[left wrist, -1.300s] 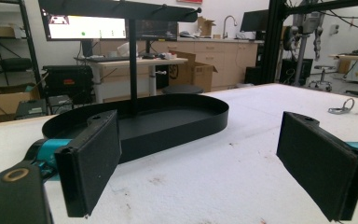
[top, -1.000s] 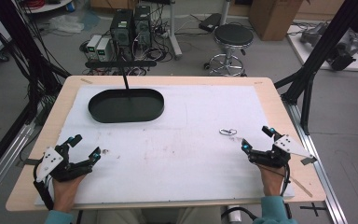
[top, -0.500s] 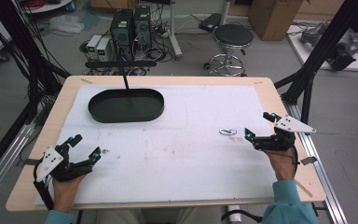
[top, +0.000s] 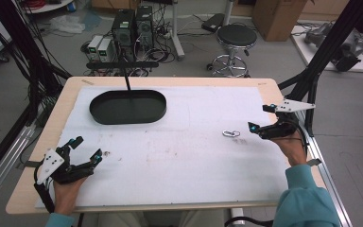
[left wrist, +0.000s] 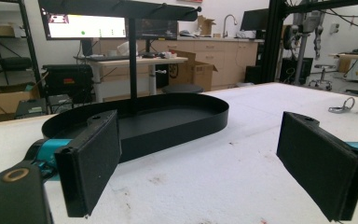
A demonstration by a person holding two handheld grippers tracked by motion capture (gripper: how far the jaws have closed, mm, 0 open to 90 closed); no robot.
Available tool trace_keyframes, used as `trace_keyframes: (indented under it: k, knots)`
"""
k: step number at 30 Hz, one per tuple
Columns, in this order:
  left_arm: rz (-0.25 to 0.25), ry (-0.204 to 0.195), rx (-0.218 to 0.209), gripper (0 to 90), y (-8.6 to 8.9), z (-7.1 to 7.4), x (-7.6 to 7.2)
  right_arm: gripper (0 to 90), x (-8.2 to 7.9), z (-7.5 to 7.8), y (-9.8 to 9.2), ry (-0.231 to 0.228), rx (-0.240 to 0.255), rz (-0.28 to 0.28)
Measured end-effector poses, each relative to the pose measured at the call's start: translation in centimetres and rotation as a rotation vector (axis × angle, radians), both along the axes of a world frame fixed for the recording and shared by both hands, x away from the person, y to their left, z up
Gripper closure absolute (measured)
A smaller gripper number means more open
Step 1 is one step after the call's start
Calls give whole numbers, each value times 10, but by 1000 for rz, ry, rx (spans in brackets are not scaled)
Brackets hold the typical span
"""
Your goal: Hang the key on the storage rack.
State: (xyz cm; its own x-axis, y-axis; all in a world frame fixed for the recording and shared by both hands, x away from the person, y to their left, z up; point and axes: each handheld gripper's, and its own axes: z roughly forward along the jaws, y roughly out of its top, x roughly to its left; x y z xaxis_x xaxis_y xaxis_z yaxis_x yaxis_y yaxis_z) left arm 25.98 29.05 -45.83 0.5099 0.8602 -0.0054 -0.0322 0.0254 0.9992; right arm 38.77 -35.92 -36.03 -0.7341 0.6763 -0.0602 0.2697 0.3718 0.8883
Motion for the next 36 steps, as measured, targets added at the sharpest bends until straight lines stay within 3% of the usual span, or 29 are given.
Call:
trace_keyframes:
  k: [3, 12, 19, 21, 25, 30, 36]
  knots:
    - [0, 0, 0, 141, 0, 0, 0, 27, 10, 3, 4, 37, -66, 34]
    - [0, 1, -2, 141, 0, 0, 0, 27, 32, 9, 13, 112, -166, 127]
    - [0, 0, -1, 141, 0, 0, 0, 27, 44, 3, 19, 163, -246, 191]
    - [-1, 0, -1, 141, 0, 0, 0, 28, 46, -1, 20, 194, -259, 201]
    - [-1, 1, -1, 141, 0, 0, 0, 30, 52, -9, 22, 216, -299, 235]
    - [0, 1, -2, 141, 0, 0, 0, 31, 58, -19, 26, 258, -308, 277]
    - [0, 1, -1, 141, 0, 0, 0, 54, 64, -28, 31, 278, -335, 319]
